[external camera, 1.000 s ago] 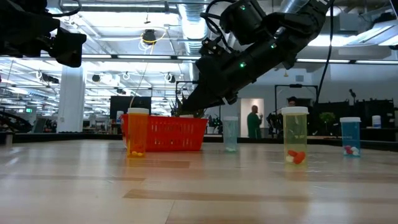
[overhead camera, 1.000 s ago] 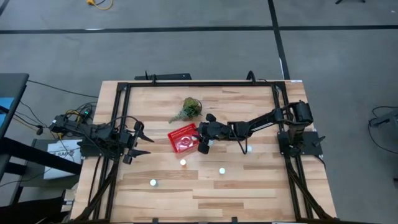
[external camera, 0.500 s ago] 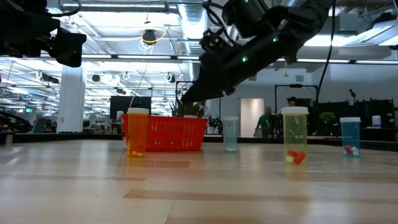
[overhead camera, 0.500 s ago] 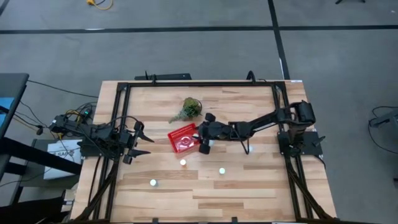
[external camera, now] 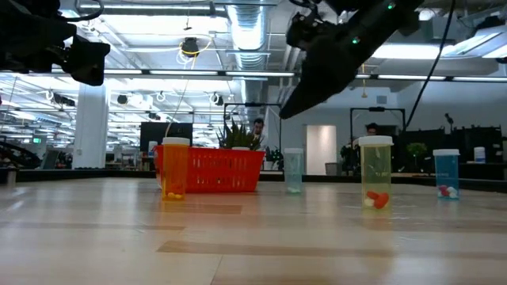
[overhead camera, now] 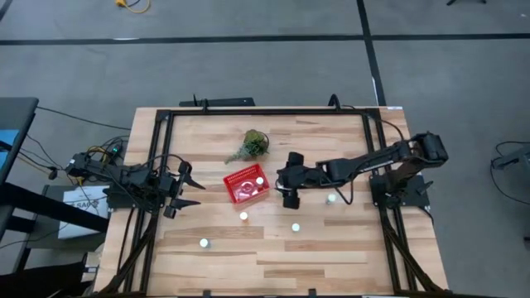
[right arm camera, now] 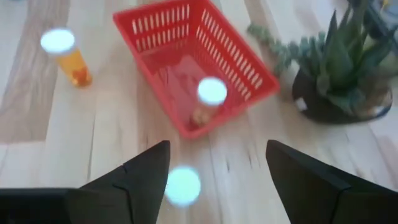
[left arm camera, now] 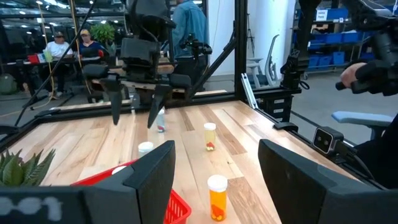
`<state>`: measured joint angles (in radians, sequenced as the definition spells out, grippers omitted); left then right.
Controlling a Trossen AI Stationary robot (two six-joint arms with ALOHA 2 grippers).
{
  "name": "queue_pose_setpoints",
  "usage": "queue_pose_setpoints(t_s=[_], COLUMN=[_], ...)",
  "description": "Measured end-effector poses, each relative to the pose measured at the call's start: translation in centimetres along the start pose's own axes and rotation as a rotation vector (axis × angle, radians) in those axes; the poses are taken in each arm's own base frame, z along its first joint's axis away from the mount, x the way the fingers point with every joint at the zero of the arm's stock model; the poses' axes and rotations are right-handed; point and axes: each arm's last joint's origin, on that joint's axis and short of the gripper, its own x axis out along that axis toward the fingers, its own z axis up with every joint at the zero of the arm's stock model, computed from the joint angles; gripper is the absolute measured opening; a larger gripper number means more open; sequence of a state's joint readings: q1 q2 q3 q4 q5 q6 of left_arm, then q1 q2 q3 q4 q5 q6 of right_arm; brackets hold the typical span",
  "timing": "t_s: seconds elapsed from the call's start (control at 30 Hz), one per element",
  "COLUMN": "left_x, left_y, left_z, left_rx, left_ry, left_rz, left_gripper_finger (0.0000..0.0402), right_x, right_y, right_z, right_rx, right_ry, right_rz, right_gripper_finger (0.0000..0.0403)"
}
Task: Pick and place pill bottles into a basket
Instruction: Put the green pill bottle into the red bin
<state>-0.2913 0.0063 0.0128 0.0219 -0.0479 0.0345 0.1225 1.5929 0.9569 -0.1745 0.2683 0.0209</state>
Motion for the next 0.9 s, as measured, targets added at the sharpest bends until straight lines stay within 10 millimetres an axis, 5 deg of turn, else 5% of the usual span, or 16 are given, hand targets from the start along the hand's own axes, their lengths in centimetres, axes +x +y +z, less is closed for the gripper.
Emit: queue_pose_setpoints(t_s=[0.37,0.9], left_x=[0.0,0.0], left_y=[0.0,0.0], left_z=[0.0,0.0], left_rx=[0.009,0.009], left_ry=[0.000,0.000], left_rz=[0.000,0.000], left_gripper_finger=[0.0222,0.0222], right_x=[2.1,2.6], right_y=[0.9,1.2], right_z=[-1.8,-1.9], right_rx=[0.001,0.031], right_ry=[0.132,0.140], right_rz=[0.007,0.097], right_gripper_finger=[0.0261,0.0261])
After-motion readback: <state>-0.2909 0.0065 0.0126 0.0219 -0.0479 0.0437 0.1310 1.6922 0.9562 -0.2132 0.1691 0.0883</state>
